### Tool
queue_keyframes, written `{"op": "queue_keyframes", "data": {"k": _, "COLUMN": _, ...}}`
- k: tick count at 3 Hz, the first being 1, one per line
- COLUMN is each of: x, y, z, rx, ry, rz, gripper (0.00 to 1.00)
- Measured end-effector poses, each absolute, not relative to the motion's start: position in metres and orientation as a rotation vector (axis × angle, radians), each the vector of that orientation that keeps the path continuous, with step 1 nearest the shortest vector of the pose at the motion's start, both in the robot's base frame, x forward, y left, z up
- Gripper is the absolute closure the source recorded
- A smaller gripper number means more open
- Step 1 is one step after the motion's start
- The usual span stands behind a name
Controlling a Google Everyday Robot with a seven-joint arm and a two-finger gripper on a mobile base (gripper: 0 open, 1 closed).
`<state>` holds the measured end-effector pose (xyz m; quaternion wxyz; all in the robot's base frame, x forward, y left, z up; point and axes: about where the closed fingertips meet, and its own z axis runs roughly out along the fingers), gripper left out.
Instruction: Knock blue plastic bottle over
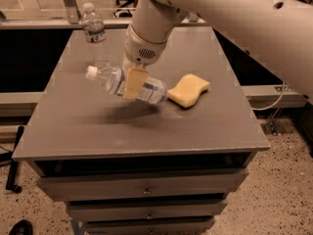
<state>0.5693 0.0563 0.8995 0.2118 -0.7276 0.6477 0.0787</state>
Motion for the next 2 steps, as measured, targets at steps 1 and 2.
{"op": "queue_keyframes", "data": {"k": 1, "x": 0.568, "y": 0.069, "z": 0.885, "rx": -2.034, "ry": 1.814, "rz": 0.226, "gripper": 0.52}}
{"op": "queue_keyframes", "data": {"k": 2, "x": 0.564, "y": 0.08, "z": 0.874, "rx": -2.031, "ry": 1.825, "rz": 0.242, "gripper": 0.29}}
